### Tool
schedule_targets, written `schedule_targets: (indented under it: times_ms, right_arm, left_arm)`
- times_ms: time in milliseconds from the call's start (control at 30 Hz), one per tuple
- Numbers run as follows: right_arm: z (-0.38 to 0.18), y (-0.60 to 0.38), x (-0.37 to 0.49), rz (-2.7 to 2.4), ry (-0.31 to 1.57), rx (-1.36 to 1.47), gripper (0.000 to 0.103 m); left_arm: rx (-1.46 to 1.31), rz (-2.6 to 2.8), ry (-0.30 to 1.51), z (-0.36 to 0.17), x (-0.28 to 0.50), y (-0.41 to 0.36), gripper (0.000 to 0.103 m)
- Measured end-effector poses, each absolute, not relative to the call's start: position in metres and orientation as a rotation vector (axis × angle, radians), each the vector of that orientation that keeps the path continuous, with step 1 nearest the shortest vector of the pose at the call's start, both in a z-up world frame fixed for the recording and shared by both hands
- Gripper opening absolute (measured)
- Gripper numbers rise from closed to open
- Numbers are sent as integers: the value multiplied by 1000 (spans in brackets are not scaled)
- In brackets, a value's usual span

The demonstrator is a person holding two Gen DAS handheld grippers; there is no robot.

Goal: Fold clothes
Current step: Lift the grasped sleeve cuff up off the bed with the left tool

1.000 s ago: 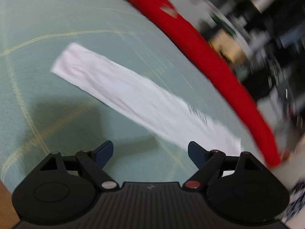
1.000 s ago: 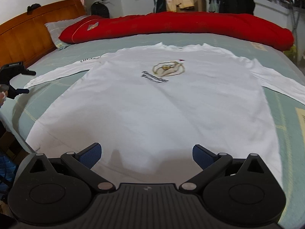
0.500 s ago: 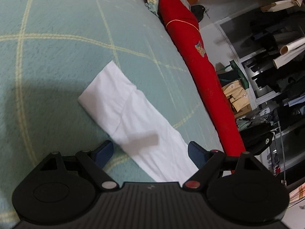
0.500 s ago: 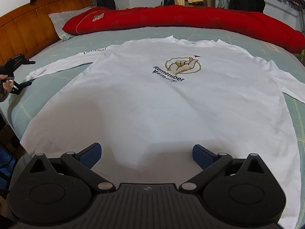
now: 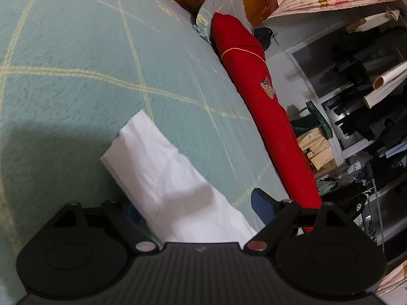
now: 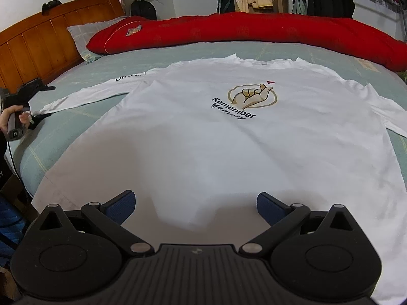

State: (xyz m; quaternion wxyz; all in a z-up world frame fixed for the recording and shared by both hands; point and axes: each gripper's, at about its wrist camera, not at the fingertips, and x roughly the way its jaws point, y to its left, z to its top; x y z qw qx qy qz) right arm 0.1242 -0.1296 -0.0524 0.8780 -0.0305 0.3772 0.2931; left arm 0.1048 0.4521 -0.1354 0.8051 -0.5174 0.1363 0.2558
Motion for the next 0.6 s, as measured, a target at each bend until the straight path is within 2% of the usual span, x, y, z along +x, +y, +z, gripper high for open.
schedule_targets:
  times_ms: [133,200,267,600]
  right_arm:
    - [-52,-132,125,604,784,-52,103]
    - [-52,-132,127,596,783,-52,103]
    - [-53,-132,129,589,782,-52,103]
    - [-57,-135,131,603,781,-53,103]
  left_arm:
    - [-1004,554,300,-134,108,434,86]
    - [-929,562,316,-135,117,428,90]
    - [-894,571,322,-131,127,426,100]
    - [-751,547,341,-128,136,396,101]
